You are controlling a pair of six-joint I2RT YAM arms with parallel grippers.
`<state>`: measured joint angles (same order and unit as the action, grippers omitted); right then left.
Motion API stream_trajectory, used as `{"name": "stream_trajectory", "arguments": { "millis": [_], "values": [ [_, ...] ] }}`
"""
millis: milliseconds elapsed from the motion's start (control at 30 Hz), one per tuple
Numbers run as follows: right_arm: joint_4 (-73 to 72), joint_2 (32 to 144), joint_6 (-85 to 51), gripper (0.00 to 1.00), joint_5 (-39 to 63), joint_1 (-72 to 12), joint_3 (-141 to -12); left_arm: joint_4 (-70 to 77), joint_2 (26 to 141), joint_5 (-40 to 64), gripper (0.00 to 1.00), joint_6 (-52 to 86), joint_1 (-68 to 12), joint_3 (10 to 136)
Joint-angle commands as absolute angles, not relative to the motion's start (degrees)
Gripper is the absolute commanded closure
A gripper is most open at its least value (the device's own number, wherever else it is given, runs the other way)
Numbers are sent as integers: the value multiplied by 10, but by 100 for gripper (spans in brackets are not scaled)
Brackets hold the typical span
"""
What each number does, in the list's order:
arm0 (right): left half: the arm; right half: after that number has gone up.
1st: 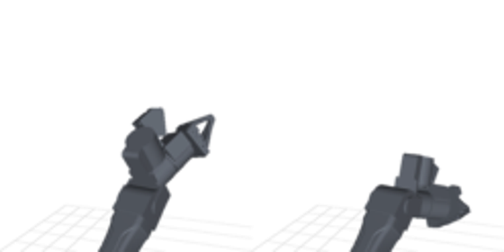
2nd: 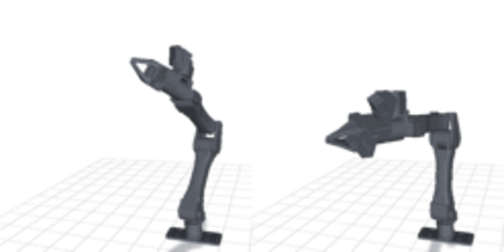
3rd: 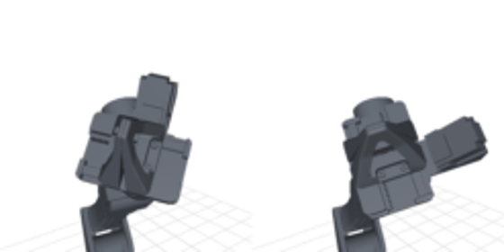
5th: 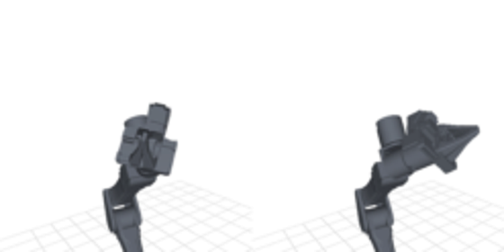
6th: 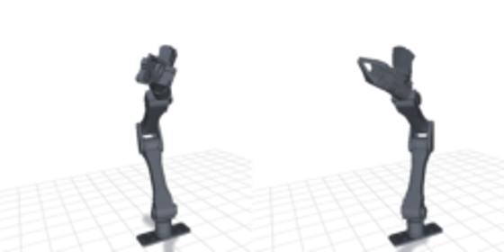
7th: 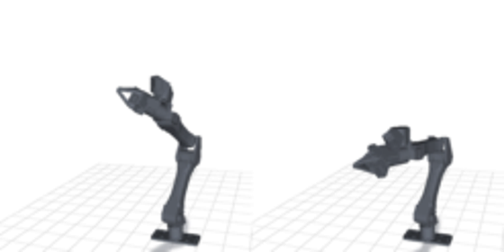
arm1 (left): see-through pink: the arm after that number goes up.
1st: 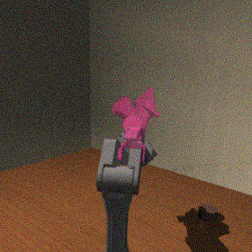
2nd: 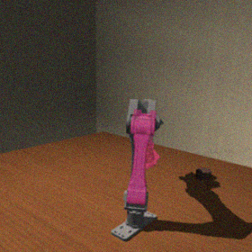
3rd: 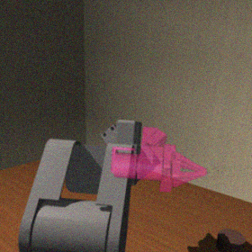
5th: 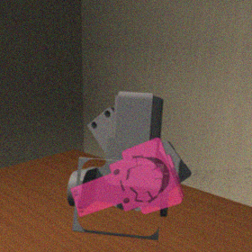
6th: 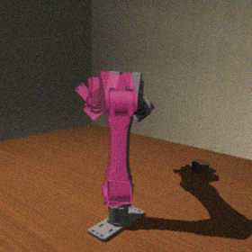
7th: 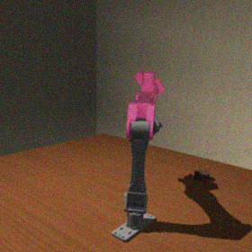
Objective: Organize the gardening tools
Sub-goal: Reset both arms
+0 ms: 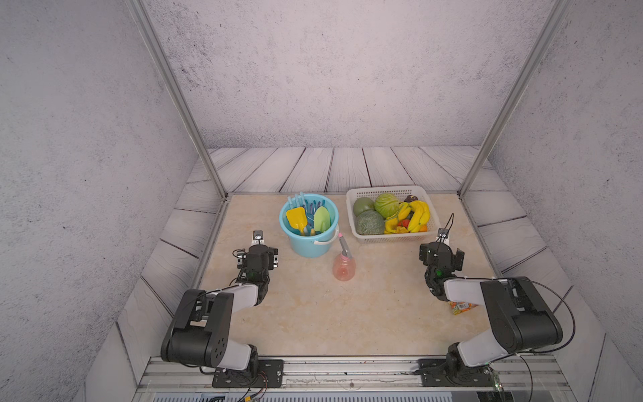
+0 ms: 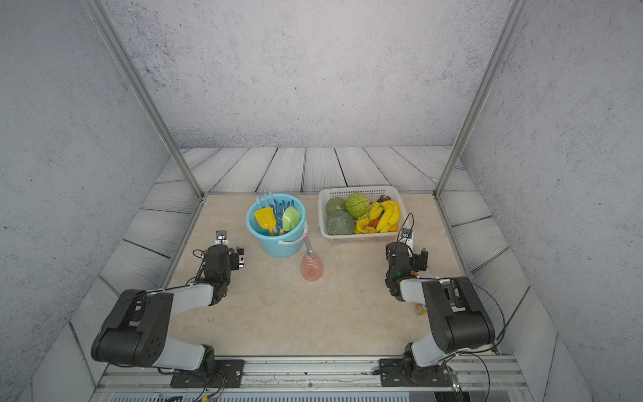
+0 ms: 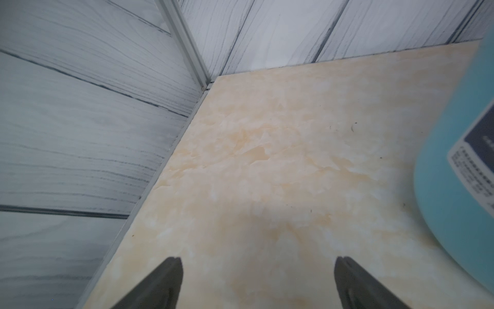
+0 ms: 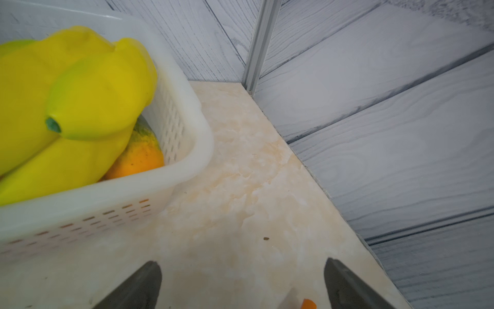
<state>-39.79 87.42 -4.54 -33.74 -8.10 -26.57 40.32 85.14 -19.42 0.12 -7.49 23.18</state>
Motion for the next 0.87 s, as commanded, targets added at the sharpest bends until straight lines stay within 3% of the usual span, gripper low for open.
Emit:
{"name": "stream_trajectory", "arguments": {
  "millis": [0, 67, 167, 333, 833],
  "values": [
    [-399, 872, -50, 1, -170, -36, -269, 481, 883, -161, 6, 2, -50, 247],
    [-537, 909, -31, 1, -141, -28, -230, 434, 877, -120, 1, 15, -30, 263],
    [-425, 882, -45, 1, -153, -31, -259, 434, 879, -119, 1, 15, -30, 265],
    [-534, 903, -28, 1, -158, -36, -225, 437, 880, -119, 1, 15, -29, 265],
    [-514, 902, -31, 1, -160, -36, -234, 444, 876, -119, 1, 15, -29, 259]
  ]
}}
